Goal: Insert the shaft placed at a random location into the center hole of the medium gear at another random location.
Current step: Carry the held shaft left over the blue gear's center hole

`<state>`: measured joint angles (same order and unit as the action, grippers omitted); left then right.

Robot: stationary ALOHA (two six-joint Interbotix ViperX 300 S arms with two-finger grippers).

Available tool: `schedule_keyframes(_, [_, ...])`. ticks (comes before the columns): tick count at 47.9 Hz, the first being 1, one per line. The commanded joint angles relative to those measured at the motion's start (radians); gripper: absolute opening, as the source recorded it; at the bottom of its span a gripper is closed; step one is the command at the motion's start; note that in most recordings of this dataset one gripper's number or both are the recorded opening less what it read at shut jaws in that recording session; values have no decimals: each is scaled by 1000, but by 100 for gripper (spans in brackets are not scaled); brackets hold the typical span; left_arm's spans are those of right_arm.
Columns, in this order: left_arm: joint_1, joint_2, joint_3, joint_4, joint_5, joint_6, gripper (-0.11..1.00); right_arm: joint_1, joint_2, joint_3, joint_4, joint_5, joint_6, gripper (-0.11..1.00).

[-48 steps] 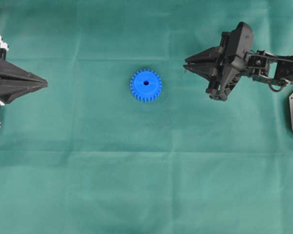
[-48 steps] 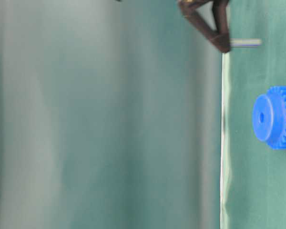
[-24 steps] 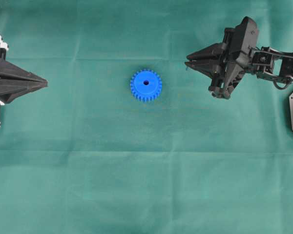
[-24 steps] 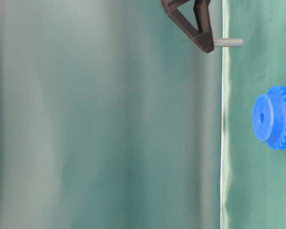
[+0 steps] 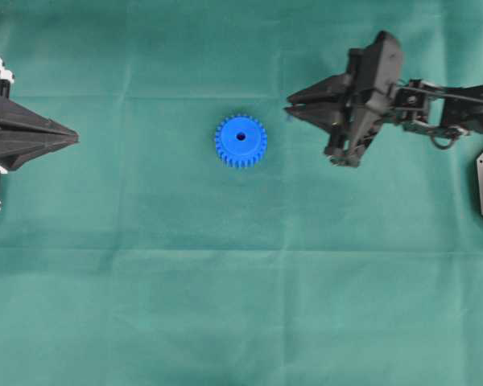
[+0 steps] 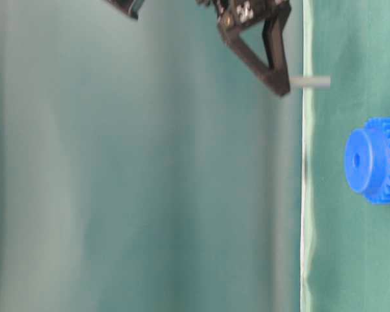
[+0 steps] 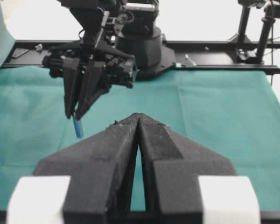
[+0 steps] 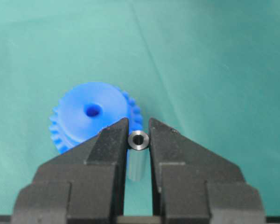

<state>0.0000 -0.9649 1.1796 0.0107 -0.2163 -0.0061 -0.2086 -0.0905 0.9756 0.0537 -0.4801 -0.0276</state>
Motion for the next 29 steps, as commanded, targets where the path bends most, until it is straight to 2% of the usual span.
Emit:
schedule_keyframes(1, [0, 5, -26, 3, -5, -2, 0, 18, 18, -64, 0, 11, -8, 14])
schedule_keyframes(17, [0, 5, -26, 3, -5, -2, 0, 61, 118, -204, -2, 43, -9, 14])
schedule_keyframes(29, [0, 5, -28, 3, -5, -2, 0, 63, 155, -249, -2, 49, -9, 14])
